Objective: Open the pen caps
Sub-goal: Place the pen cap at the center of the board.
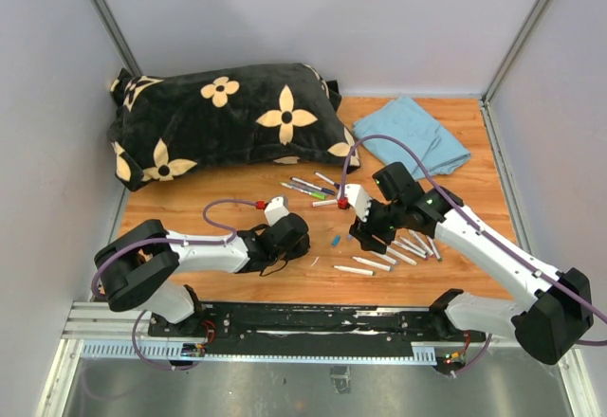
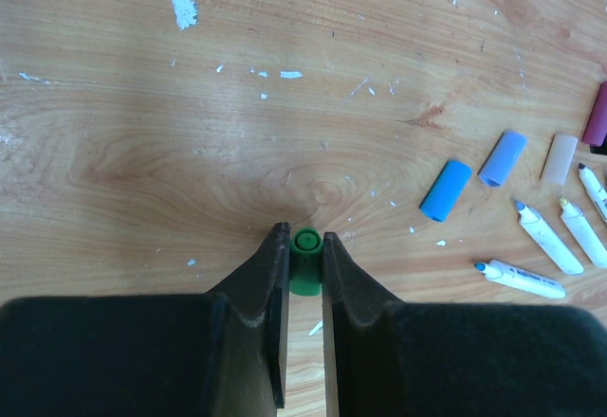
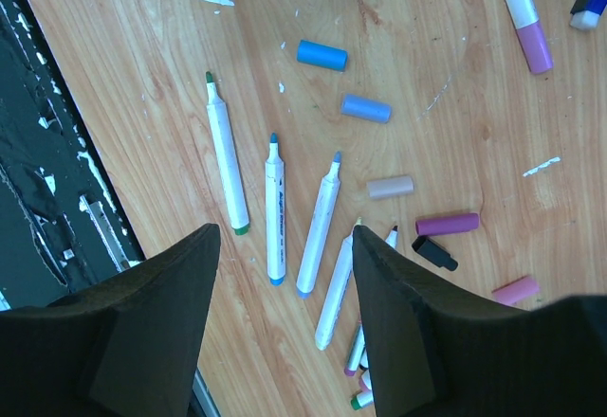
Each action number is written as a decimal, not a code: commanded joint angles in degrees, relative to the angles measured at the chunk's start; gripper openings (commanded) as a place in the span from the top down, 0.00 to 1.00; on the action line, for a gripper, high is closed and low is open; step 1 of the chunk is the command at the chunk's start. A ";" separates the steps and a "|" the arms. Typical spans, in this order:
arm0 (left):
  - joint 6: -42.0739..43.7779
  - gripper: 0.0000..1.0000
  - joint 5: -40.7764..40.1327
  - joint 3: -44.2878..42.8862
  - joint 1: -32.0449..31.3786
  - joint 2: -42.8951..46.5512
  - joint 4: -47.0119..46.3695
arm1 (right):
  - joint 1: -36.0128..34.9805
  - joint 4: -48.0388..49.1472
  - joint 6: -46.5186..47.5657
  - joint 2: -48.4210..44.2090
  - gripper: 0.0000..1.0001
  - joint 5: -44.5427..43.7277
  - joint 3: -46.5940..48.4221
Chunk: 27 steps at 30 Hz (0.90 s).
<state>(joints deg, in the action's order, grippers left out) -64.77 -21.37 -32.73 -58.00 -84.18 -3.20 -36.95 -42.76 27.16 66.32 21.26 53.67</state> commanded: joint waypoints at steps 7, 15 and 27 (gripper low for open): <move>-0.04 0.90 -2.20 -1.07 -0.54 -0.56 1.26 | 1.70 -1.34 0.88 -1.47 0.40 0.96 -0.63; -0.17 0.83 -2.75 -1.13 -0.54 -0.56 1.83 | 1.87 -1.28 0.88 -1.60 0.40 1.22 -0.67; -0.07 0.80 -4.15 -1.77 -0.54 0.68 3.48 | 2.14 -1.35 0.97 -1.75 0.40 1.51 -0.76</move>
<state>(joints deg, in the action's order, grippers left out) -64.82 -22.92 -33.12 -58.00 -84.16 -1.93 -36.84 -42.76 27.29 65.49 21.56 53.67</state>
